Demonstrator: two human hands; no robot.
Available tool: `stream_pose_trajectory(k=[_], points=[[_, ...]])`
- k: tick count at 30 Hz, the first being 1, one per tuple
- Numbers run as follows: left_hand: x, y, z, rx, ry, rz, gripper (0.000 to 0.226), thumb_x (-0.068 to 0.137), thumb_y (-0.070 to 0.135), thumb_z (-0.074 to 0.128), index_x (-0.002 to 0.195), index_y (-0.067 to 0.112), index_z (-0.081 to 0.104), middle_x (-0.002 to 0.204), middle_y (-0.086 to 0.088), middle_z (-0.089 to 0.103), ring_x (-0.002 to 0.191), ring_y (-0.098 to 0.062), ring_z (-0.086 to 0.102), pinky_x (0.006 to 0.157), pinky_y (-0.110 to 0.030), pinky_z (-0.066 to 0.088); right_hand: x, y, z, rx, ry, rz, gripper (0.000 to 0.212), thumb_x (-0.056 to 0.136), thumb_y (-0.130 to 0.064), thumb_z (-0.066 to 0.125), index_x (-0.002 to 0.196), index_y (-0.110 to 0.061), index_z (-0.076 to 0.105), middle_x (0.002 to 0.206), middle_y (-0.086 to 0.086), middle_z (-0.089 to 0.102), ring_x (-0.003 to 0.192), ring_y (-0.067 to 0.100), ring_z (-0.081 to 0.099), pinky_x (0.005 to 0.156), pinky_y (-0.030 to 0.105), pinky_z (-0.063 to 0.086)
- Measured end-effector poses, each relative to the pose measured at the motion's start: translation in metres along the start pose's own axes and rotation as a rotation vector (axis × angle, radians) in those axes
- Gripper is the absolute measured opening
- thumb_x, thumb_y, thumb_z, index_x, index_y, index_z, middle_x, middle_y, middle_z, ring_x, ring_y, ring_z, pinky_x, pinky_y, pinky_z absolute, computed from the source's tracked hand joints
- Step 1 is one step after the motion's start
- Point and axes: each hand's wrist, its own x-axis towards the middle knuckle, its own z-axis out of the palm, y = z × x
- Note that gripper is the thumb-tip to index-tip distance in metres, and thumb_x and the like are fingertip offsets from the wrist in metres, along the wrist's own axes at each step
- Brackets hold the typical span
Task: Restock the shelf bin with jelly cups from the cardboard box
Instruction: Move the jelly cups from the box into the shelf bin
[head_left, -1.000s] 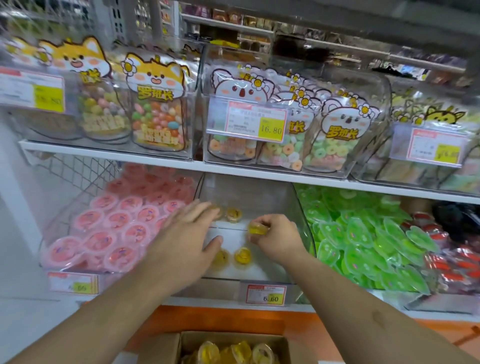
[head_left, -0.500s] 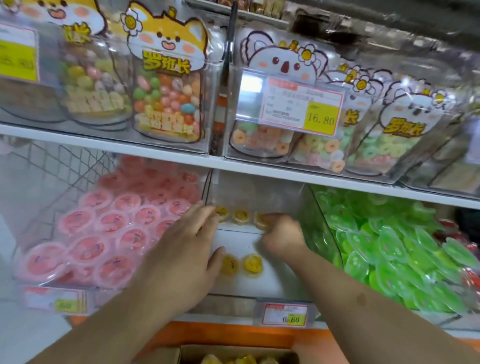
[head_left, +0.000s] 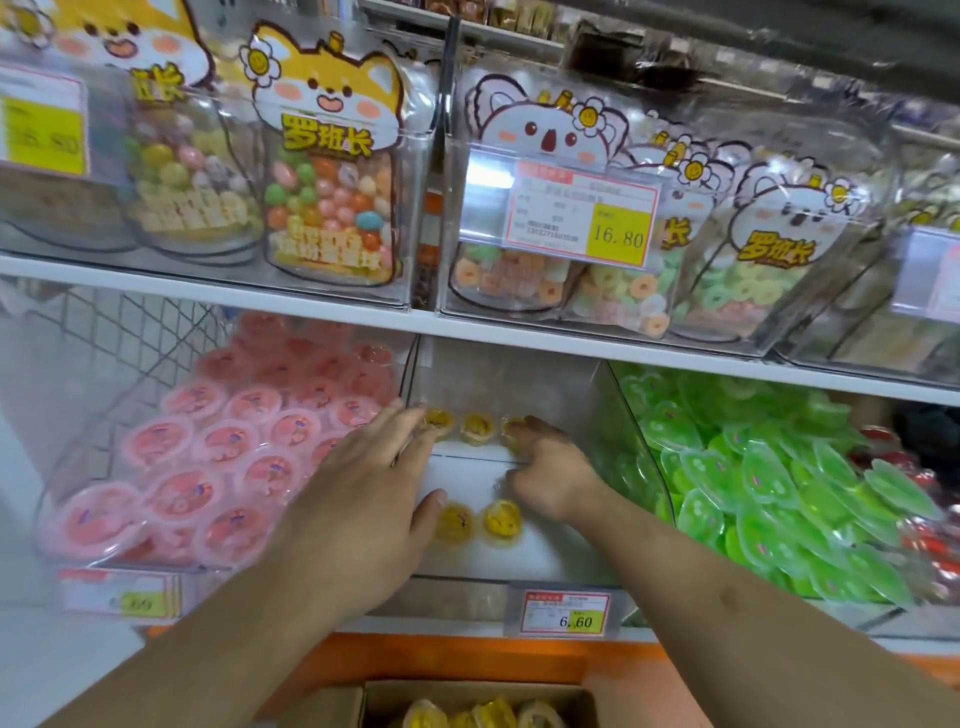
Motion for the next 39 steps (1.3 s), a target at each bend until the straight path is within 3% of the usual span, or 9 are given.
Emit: stream_pose_trajectory(k=[3,6,13,19,23,26,31,34,39], points=[[0.000,0.001,-0.002,0.006,-0.008,-0.008,0.068,0.106,0.052,0.033,0.166,0.025,0.012,0.174,0.008,-0.002,0.159,-0.011,-0.011,0.126,-0.032,0.001,-0.009,0.003,-0.003,0.078,0.025,-0.067,0.050,0.079,-0.015,0.071,0.127,-0.029,0.072,0.137,-0.003,0.062,0.121,0.017,0.059,0.100,0.021,0.049],[-0.001,0.002,-0.004,0.010,-0.017,-0.012,0.068,0.107,0.051,0.033,0.166,0.025,0.012,0.174,0.008,-0.004,0.159,-0.011,-0.013,0.126,-0.033,0.001,-0.024,0.005,-0.006,0.154,-0.245,-0.086,0.033,0.083,-0.028,0.079,0.115,-0.039,0.076,0.120,-0.018,0.070,0.091,-0.007,0.062,0.075,0.006,0.045],[0.000,0.003,-0.003,-0.001,-0.030,-0.025,0.069,0.106,0.049,0.039,0.165,0.026,0.013,0.173,0.007,-0.004,0.159,-0.013,-0.014,0.127,-0.036,0.001,-0.020,0.007,0.007,0.063,-0.079,-0.076,0.014,0.081,-0.022,0.076,0.095,-0.027,0.076,0.090,-0.011,0.074,0.080,0.007,0.068,0.074,0.020,0.056],[0.000,0.003,0.000,0.014,-0.017,-0.021,0.071,0.105,0.043,0.043,0.166,0.023,0.011,0.173,0.004,-0.001,0.159,-0.015,-0.011,0.126,-0.035,0.001,-0.012,0.006,0.013,0.609,-0.058,-0.004,0.050,0.086,0.005,0.073,0.122,-0.029,0.074,0.076,-0.009,0.054,0.067,0.010,0.050,0.065,0.021,0.044],[0.000,0.004,-0.001,0.018,-0.016,-0.023,0.072,0.105,0.044,0.044,0.166,0.022,0.013,0.173,0.003,0.000,0.159,-0.015,-0.011,0.126,-0.036,0.002,-0.011,0.009,0.014,0.331,0.030,-0.005,0.027,0.087,-0.006,0.071,0.104,-0.025,0.080,0.090,-0.005,0.073,0.082,0.016,0.067,0.068,0.010,0.046],[0.001,0.004,0.000,0.031,-0.024,-0.022,0.072,0.105,0.045,0.044,0.165,0.020,0.014,0.173,0.002,0.001,0.159,-0.016,-0.010,0.126,-0.036,0.002,-0.015,0.010,0.006,0.196,0.114,0.077,0.037,0.089,-0.011,0.061,0.113,-0.032,0.079,0.109,-0.001,0.078,0.103,0.017,0.072,0.096,0.019,0.050],[0.001,0.005,-0.001,0.039,-0.026,-0.021,0.073,0.105,0.046,0.042,0.166,0.019,0.012,0.173,0.002,-0.001,0.159,-0.016,-0.012,0.127,-0.036,0.002,-0.027,0.011,-0.004,0.002,0.000,0.092,0.059,0.080,-0.011,0.059,0.135,-0.029,0.069,0.141,0.003,0.065,0.127,0.022,0.063,0.111,0.029,0.048],[0.000,0.004,0.000,0.030,-0.023,-0.018,0.072,0.105,0.046,0.042,0.165,0.020,0.013,0.172,0.003,0.000,0.159,-0.015,-0.012,0.127,-0.036,0.002,-0.036,0.007,-0.010,-0.075,-0.028,-0.095,0.054,0.082,-0.009,0.061,0.134,-0.021,0.069,0.144,0.003,0.062,0.136,0.022,0.055,0.114,0.024,0.038],[0.001,0.001,0.003,0.019,-0.022,-0.015,0.073,0.104,0.047,0.044,0.165,0.021,0.016,0.172,0.003,0.003,0.159,-0.016,-0.009,0.127,-0.038,0.005,-0.042,0.002,-0.006,-0.225,-0.233,-0.127,0.058,0.098,-0.046,0.038,0.151,-0.026,0.047,0.164,-0.007,0.038,0.150,0.019,0.037,0.122,0.040,0.035]])
